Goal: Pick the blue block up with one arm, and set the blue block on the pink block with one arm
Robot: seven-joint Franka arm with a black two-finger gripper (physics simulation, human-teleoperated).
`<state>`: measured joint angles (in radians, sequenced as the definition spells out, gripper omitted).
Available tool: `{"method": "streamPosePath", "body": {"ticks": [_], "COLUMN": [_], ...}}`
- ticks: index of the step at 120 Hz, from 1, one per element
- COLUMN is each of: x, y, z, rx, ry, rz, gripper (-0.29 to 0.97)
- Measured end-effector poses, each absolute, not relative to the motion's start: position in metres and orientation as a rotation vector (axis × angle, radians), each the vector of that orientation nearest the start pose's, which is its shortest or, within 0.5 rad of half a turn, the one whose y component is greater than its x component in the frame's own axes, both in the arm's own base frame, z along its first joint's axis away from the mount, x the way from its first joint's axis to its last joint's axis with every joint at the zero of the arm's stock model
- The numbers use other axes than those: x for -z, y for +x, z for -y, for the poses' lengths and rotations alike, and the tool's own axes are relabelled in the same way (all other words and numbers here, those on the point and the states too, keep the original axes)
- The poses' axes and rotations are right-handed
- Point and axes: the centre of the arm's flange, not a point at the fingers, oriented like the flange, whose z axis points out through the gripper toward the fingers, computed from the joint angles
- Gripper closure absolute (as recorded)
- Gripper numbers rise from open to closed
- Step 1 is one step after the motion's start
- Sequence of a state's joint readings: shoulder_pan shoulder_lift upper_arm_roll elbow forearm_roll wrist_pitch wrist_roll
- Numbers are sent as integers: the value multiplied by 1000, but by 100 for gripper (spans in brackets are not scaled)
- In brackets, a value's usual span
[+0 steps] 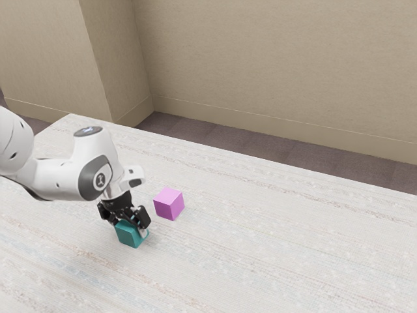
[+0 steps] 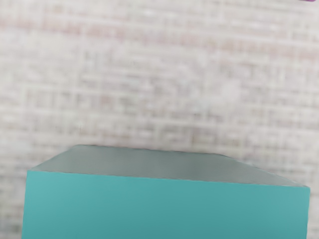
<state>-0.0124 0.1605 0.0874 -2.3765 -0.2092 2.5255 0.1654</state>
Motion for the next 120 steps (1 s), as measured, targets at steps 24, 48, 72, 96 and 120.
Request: {"method": "streamPosePath", "body": {"ticks": [24,48,72,96,120], "x": [-256,-263,-310,-341,-337], "y": [506,508,543,593,612], "z": [-37,-36,-26,-15,-7], "rx": [19,41,212,325,305], "ry": [-3247,-3231,-3183,-3147,-3140], "rz": [134,141,58,-2,-29], "gripper": [17,35,35,33,33]}}
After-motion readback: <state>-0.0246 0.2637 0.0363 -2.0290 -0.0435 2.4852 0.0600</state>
